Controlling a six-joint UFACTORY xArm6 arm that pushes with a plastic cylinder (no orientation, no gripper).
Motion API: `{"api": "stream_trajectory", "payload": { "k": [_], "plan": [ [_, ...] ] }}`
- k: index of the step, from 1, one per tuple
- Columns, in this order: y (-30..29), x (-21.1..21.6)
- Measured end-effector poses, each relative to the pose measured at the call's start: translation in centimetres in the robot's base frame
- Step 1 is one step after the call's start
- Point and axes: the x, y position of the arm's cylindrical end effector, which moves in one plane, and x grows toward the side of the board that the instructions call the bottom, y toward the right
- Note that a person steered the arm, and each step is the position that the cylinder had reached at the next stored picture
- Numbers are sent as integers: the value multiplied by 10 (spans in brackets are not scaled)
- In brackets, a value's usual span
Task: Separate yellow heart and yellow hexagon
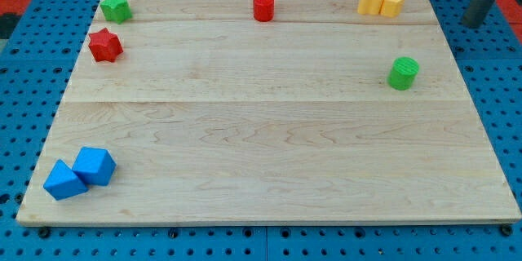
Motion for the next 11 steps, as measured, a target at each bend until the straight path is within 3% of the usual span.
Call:
{"api": "stream_trajectory", "payload": {
  "k": [4,5,9,10,11],
  "plan": [
    [-75,-84],
    [-105,-83],
    [-188,-15],
    [-193,55],
    [-196,69]
  ]
}}
